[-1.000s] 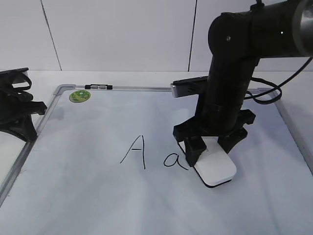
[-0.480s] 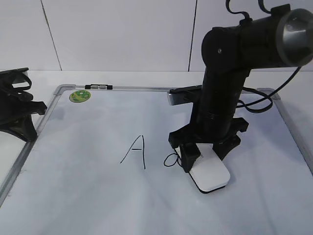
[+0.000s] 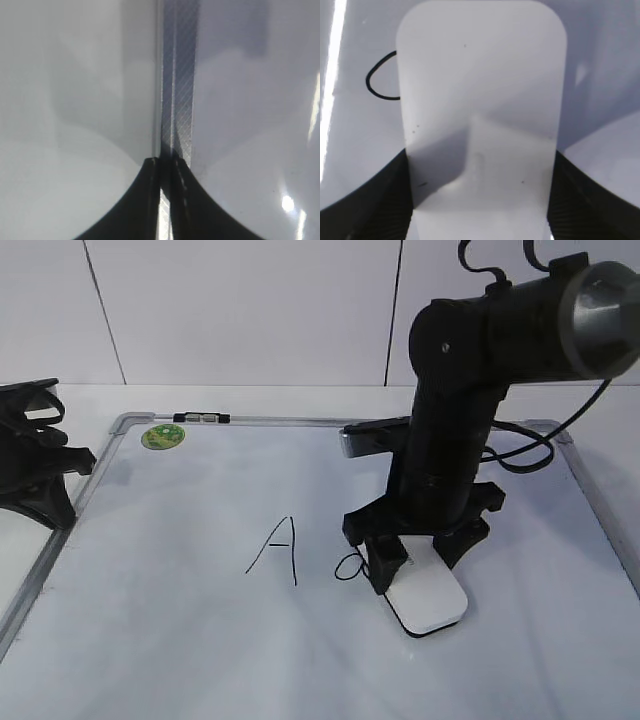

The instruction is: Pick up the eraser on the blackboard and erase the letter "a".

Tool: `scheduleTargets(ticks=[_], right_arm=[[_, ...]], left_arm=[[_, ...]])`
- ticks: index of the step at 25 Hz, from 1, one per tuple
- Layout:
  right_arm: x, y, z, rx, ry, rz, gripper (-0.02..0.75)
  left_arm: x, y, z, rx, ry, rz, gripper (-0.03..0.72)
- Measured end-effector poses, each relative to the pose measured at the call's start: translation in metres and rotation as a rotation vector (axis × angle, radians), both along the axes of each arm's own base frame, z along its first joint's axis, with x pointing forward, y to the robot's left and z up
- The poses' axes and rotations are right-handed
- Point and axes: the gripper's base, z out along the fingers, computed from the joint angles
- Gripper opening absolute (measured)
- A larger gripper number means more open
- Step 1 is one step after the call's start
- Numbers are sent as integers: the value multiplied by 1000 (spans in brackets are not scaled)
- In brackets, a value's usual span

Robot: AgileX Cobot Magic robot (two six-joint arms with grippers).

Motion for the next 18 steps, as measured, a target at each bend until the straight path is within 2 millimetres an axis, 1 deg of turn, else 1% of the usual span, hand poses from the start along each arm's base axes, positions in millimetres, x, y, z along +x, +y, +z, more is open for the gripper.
scheduleTargets(ticks=[3,9,12,18], right_arm=[[-2,5,-1,-2,-6,20,532],[-12,23,-2,0,-23,76,532],[-13,26,-2,0,-26,87,532],[-13,25,-3,-14,-35,90,532]], left_arm=[[0,0,0,0,0,0,18],[0,0,0,0,-2,0,18],[0,0,0,0,-2,0,18],[0,0,0,0,-2,1,18]])
